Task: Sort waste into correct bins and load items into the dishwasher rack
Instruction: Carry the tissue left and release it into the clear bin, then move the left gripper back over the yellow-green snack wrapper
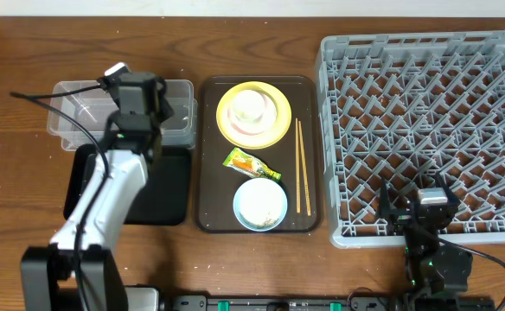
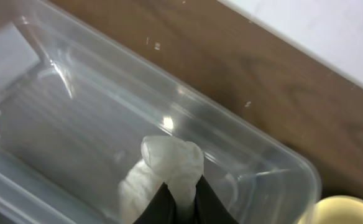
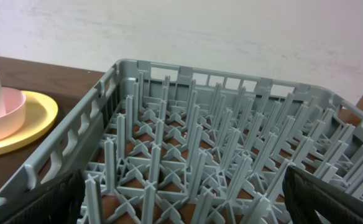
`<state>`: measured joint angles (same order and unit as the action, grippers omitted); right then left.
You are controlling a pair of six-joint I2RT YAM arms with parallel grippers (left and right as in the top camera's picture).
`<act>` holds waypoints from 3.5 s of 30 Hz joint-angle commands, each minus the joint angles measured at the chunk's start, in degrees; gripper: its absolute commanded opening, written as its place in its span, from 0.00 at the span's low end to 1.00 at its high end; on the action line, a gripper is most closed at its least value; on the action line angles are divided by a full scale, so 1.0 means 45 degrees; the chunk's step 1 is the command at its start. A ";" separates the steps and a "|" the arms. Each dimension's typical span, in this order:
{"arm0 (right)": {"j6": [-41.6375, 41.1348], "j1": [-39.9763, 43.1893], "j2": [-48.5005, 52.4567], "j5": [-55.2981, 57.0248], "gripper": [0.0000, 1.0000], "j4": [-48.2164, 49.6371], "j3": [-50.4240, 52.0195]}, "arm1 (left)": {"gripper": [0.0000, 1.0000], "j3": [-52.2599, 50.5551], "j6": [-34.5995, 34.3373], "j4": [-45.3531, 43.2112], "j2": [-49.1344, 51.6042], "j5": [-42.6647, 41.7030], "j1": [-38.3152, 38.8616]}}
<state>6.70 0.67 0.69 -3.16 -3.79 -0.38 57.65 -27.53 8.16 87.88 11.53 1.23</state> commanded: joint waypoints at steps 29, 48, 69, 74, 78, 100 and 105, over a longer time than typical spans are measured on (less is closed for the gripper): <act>0.0049 0.0015 -0.0068 -0.0019 0.99 -0.0053 0.0019 | 0.41 0.1622 -0.0175 0.6324 -0.1209 -0.6411 -0.0282; 0.0049 0.0015 -0.0068 -0.0019 0.99 -0.0053 0.0019 | 0.43 0.0544 -0.0495 0.6047 0.0432 -0.3847 0.5192; 0.0049 0.0015 -0.0068 -0.0019 0.99 -0.0053 0.0019 | 0.56 0.0544 -0.0763 0.4070 0.3764 -0.1749 0.5960; 0.0049 0.0015 -0.0068 -0.0019 0.99 -0.0053 0.0019 | 0.56 0.0544 -0.0763 0.4512 0.3764 -0.0627 0.5960; 0.0049 0.0015 -0.0068 -0.0019 0.99 -0.0053 0.0019 | 0.56 0.0544 -0.0865 0.4843 0.3764 -0.0092 0.5960; 0.0049 0.0015 -0.0068 -0.0019 0.99 -0.0053 0.0019 | 0.55 0.0612 -0.0801 0.5940 0.1156 0.0996 0.5960; 0.0049 0.0015 -0.0068 -0.0019 0.99 -0.0053 0.0019 | 0.61 0.0607 -0.0792 0.6091 0.0126 0.0967 0.5965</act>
<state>6.70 0.67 0.69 -3.16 -3.81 -0.38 60.64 -30.74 34.68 89.84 14.66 28.03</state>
